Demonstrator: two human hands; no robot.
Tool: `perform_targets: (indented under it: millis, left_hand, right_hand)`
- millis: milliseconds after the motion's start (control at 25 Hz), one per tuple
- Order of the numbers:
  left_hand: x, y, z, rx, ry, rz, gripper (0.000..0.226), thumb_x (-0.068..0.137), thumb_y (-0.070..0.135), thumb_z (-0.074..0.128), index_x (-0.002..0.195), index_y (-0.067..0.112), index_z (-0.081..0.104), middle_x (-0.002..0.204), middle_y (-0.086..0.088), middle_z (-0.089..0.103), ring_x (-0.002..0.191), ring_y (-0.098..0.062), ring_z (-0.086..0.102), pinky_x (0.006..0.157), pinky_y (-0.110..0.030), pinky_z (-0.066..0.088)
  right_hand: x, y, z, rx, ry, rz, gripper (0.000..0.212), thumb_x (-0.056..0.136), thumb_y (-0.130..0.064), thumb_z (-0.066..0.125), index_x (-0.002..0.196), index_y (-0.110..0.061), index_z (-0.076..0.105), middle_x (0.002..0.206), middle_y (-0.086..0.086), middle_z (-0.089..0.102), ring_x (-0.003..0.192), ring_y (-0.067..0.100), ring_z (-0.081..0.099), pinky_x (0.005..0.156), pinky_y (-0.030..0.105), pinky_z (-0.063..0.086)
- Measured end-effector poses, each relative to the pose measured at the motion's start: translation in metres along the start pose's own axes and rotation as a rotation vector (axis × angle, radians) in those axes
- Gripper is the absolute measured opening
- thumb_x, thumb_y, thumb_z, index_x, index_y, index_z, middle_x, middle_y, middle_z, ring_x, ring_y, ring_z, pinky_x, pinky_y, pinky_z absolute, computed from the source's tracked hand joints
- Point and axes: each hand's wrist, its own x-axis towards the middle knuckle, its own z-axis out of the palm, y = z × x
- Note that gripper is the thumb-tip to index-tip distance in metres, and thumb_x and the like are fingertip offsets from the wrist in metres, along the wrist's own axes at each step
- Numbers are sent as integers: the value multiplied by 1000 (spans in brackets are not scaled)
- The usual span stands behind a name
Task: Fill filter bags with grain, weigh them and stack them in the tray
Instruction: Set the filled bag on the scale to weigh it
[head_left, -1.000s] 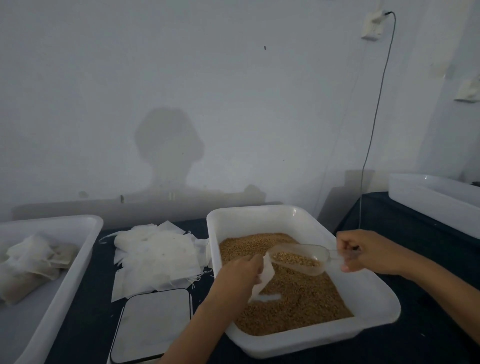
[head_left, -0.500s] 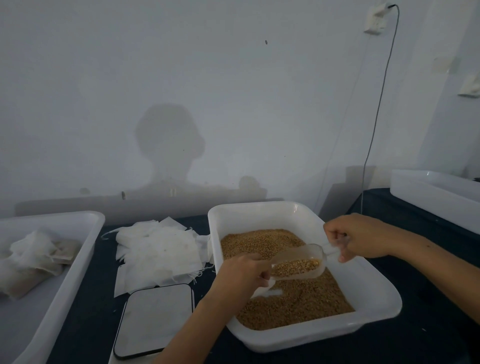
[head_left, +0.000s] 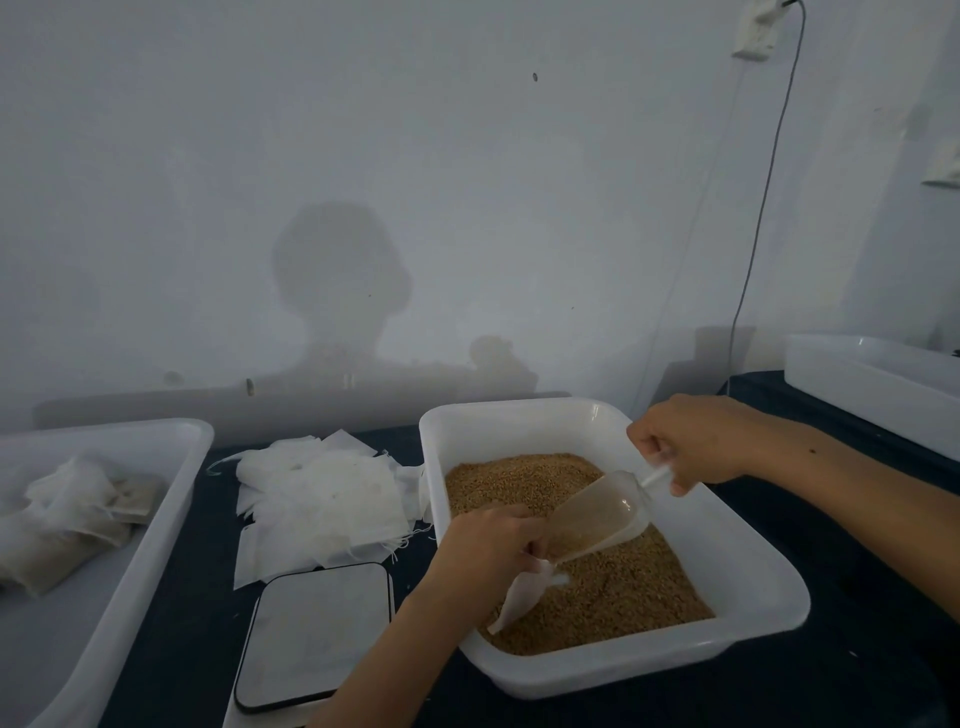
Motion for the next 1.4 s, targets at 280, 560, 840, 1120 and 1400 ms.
perform_targets:
  millis: [280,560,840,1120,1400]
  left_hand:
    - [-1,-1,2,-9,22,19,13,91,26,59,101,20,65,107,6,62,101,-9,53,86,-25,45]
    - [0,-7,12,-53,82,-68,11,95,16,53,103,16,61,109,4,58,95,-10,54,83,-20,44]
    - [-1,-11,19,-63,214,-175,12,94,5,52,100,15,53,107,4,50,80,-8,49,70,-21,48]
    - [-4,-10,20,-47,236,-201,18,93,2,50,102,18,51,108,5,48,90,-9,48,74,-24,48]
    - [-3,-11,21,-57,247,-204,19,94,1,48,104,16,52,107,4,48,91,-9,46,74,-24,46]
  right_hand:
    - [2,-3,-6,-58,45,-7,39,79,-19,74,69,-26,37,75,-10,45,70,8,42,51,22,24]
    - [-1,9,-2,35,28,36,38,79,-22,73,70,-26,37,77,-9,45,67,7,40,53,22,26]
    - [-3,10,54,80,-105,66,35,79,-21,72,71,-27,39,80,-13,46,68,3,40,57,16,30]
    - [16,-31,102,296,3,-96,32,81,-14,67,69,-30,42,86,-9,56,76,7,50,66,21,41]
    - [14,-25,110,482,-34,-153,31,77,-18,75,73,-30,46,89,-10,54,86,11,52,77,27,45]
